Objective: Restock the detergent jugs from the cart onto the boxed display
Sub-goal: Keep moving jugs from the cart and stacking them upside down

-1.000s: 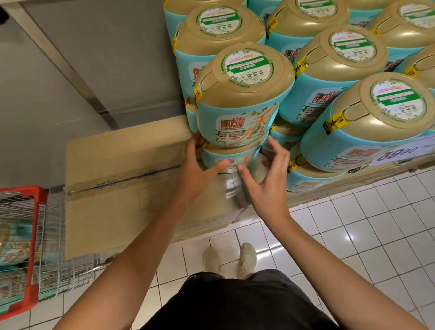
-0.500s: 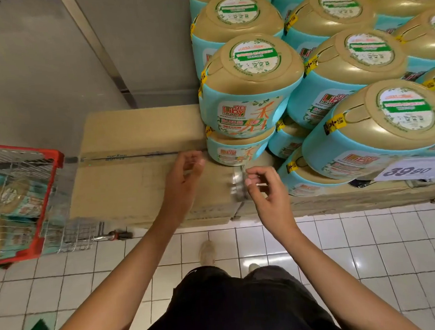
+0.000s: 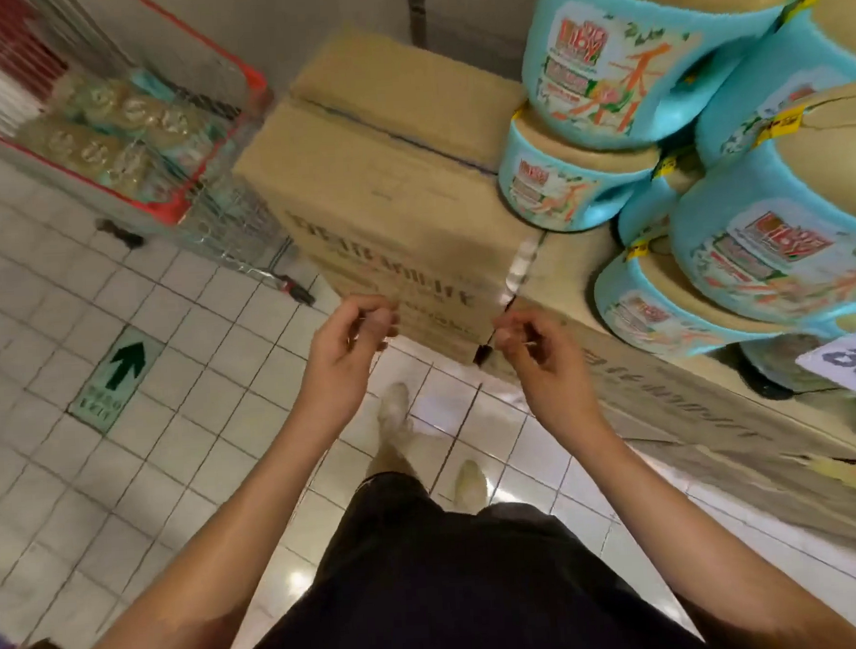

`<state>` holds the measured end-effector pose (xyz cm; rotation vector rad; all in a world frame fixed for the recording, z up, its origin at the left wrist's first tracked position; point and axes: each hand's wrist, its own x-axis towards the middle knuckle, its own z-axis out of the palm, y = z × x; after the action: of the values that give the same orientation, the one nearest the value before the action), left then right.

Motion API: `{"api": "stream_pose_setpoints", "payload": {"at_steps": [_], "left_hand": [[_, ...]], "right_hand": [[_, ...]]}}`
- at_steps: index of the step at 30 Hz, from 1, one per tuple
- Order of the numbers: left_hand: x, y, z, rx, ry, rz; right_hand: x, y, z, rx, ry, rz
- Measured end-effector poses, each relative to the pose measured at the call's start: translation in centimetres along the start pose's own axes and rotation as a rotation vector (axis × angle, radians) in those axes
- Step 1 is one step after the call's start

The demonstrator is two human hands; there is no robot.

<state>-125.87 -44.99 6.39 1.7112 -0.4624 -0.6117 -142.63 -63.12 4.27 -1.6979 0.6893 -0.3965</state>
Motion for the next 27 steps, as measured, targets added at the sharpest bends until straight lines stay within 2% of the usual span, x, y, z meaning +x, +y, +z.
{"api": "stream_pose_setpoints", "payload": {"at_steps": [6,14,20,27], "left_hand": [[-10.3,-1.6,-5.1,-0.005,0.248,-0.08],[-21.3,-5.9,-11.7,-0.067,0.559,-0.252],[-25.7,-7.5,-17.3,-0.075,0.689,-0.292],[-27.8,-10.9,-26.3,-0.138,0.787,-0.332]], "right_hand": [[-2.4,0.1,2.7,0.037,-0.233,0.009],[-4.4,-1.6,11.8,-0.007,-0.506,0.001],[-5.3,-4.4,20.6,-0.086,-0.698,-0.021],[-5.5,-7.9,31.5,-0.142,-0.793,-0.033]]}}
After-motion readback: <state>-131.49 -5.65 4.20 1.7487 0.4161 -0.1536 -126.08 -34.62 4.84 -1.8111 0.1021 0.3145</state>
